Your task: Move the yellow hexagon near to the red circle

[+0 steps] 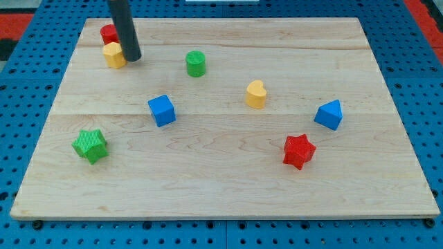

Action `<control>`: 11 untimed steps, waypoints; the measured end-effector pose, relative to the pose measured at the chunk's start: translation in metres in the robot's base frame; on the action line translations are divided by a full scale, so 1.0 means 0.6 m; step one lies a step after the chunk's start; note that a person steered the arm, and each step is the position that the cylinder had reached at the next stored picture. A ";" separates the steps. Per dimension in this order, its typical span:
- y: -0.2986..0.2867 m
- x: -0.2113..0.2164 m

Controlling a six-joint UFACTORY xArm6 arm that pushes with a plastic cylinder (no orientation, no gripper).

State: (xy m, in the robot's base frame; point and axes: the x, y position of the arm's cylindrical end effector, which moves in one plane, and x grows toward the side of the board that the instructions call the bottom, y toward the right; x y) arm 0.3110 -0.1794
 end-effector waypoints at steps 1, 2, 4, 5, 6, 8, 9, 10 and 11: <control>-0.037 0.001; -0.024 0.058; -0.150 0.080; -0.141 0.077; -0.141 0.059; -0.106 0.035; -0.094 0.026; -0.089 0.025; -0.009 0.067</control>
